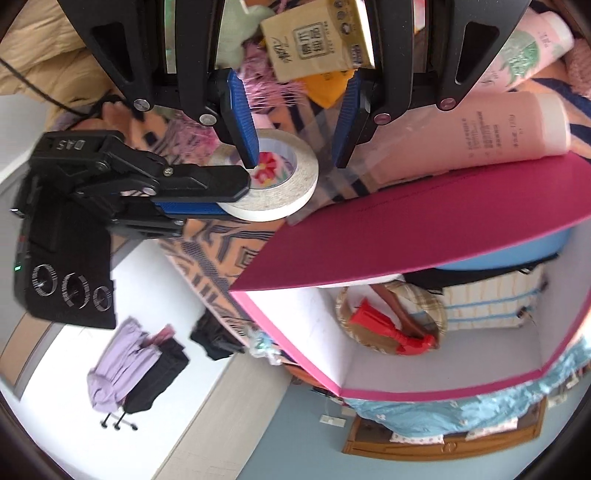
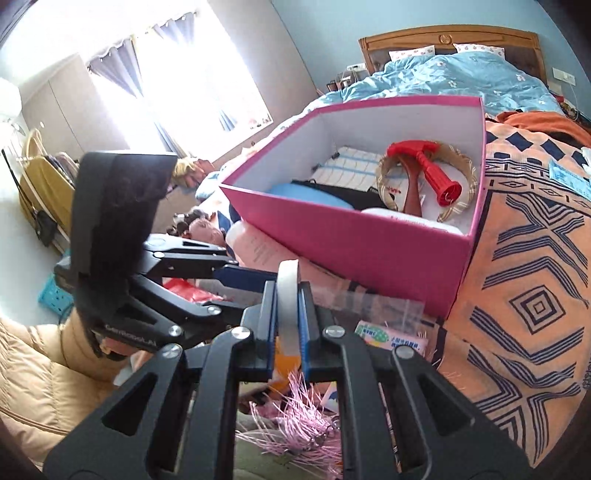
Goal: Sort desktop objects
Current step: 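Lift the tape roll with the right gripper over the pink box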
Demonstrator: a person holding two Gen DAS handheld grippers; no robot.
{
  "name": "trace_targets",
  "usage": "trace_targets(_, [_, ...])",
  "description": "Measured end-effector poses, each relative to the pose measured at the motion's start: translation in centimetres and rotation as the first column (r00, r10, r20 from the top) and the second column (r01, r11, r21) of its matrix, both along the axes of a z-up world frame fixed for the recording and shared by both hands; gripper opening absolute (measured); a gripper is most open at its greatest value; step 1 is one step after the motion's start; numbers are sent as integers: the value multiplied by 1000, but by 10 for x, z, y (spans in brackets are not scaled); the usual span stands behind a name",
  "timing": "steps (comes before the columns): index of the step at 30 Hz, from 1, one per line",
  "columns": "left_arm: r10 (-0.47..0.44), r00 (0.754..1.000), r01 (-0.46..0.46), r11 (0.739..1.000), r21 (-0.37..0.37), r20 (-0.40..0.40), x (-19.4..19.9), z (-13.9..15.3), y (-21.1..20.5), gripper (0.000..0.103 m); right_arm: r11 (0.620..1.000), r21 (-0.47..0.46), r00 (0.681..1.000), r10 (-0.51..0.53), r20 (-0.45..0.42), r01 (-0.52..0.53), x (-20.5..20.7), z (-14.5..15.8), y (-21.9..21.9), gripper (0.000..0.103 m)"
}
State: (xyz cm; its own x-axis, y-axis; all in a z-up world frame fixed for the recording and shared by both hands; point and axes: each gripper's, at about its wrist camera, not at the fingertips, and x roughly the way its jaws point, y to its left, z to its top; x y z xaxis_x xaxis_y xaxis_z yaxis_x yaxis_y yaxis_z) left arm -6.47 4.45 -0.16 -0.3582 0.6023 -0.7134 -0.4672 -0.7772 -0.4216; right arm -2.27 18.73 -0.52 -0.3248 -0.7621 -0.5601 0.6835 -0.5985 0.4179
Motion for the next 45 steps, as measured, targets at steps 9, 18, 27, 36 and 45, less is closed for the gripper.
trace_targets(9, [-3,999,2,999,54,32,-4,-5,2,19,998,-61,1000,12,20,-11,-1,0,4,12])
trace_targets(18, [66,998,-66,998,19,13,-6,2,0,14,998,50,998,-26,-65,29,6,7,-2,16])
trace_targets(27, [91,996,-94,990,-103,-25,0,9,9,15,960,271,977,-15,-213,73,24,1,-24,21])
trace_targets(36, [106,989,-119,983,-136,-103,-1,38,10,15,957,258,956,-52,-288,129,20,16,-21,19])
trace_targets(45, [117,974,-153,971,-182,-197,-17,72,14,15,979,163,951,-71,-301,125,-2,43,-15,19])
